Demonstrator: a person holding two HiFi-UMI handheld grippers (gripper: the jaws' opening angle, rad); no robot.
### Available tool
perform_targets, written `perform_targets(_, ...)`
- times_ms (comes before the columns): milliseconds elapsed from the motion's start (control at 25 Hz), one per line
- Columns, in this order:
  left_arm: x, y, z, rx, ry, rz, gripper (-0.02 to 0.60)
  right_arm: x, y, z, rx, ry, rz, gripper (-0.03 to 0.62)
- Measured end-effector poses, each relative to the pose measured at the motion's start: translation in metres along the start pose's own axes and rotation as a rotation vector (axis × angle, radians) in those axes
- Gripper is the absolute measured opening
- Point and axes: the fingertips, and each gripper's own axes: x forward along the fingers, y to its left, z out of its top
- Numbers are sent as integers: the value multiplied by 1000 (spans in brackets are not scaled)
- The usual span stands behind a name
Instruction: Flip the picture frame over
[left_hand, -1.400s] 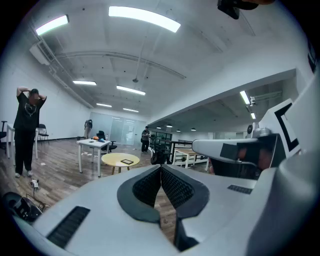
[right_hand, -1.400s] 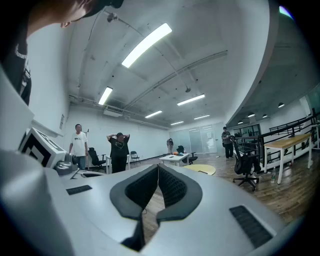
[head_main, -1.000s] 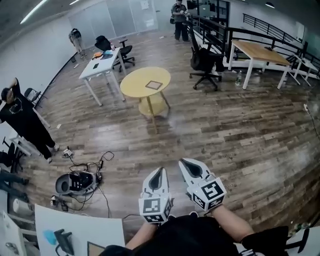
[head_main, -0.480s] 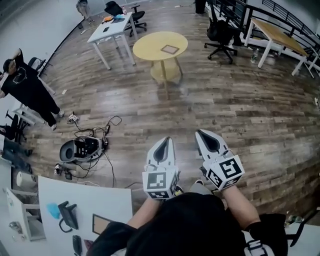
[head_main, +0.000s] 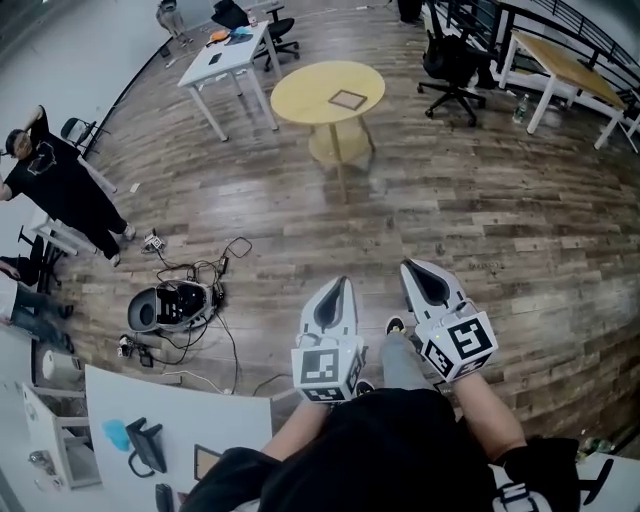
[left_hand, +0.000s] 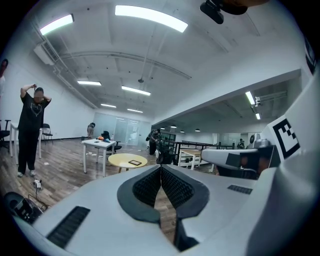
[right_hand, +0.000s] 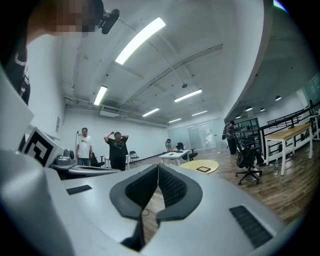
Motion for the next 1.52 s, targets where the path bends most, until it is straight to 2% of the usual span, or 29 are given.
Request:
perform_targets(480,191,-11,37,60,17,-15,21,108,-160,27,38,-34,42,18)
perform_targets(840,281,-13,42,61,38,20,21,155,-245,32,53,-41,45,18)
perform_targets(1200,374,33,50,69,37,22,21,242,-302,31,58,-46,35,18)
perform_targets(1520,476,107,82,68,19,-22,21,360,-340,49,15,-36,11,18)
